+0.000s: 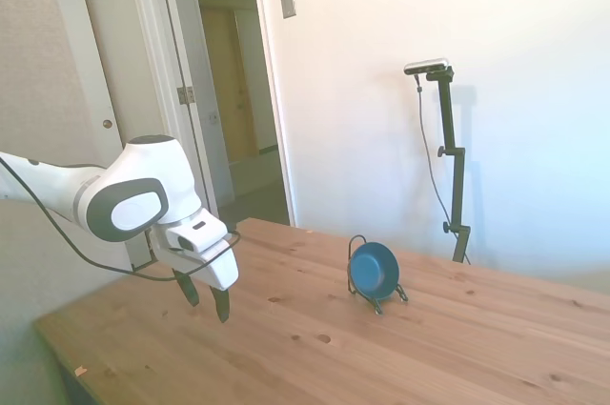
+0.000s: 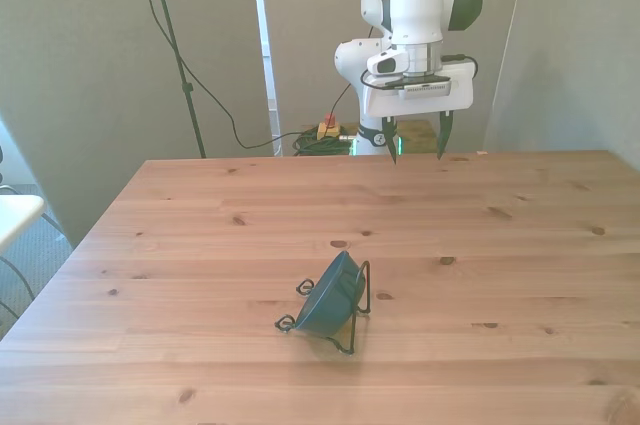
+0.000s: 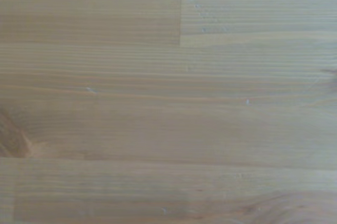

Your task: Unload the bowl

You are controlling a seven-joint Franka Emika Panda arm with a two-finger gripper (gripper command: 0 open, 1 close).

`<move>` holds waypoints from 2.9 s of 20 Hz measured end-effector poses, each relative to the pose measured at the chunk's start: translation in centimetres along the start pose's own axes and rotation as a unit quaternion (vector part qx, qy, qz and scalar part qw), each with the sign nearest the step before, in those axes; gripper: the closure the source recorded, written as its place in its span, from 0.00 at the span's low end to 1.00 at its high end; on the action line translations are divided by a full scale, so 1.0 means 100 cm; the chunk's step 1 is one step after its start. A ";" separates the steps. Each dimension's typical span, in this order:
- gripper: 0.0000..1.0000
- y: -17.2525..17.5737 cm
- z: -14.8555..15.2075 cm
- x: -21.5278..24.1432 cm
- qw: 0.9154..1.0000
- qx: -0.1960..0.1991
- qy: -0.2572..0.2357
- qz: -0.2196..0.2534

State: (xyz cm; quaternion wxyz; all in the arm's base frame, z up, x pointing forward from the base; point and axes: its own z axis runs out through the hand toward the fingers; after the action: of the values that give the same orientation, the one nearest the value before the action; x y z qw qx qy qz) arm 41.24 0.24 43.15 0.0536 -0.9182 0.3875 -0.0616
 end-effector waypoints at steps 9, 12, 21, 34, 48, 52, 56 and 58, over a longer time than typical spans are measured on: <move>0.00 0.037 -0.023 0.057 0.999 0.024 0.025 -0.012; 0.00 0.053 -0.032 0.093 0.997 0.062 0.026 -0.035; 0.00 0.083 -0.048 0.183 0.981 0.164 0.065 -0.075; 0.00 0.054 0.011 0.281 0.969 0.174 0.085 -0.151; 0.00 0.019 0.043 0.280 0.947 0.218 0.074 -0.223; 0.00 0.004 0.049 0.273 0.939 0.239 0.095 -0.230; 0.00 0.007 0.061 0.269 0.938 0.244 0.113 -0.220; 1.00 0.009 0.062 0.268 0.937 0.246 0.128 -0.214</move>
State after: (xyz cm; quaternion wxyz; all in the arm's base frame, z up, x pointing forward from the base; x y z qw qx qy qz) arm 60.07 -19.33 38.82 0.2132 -0.9219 0.1580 -0.2822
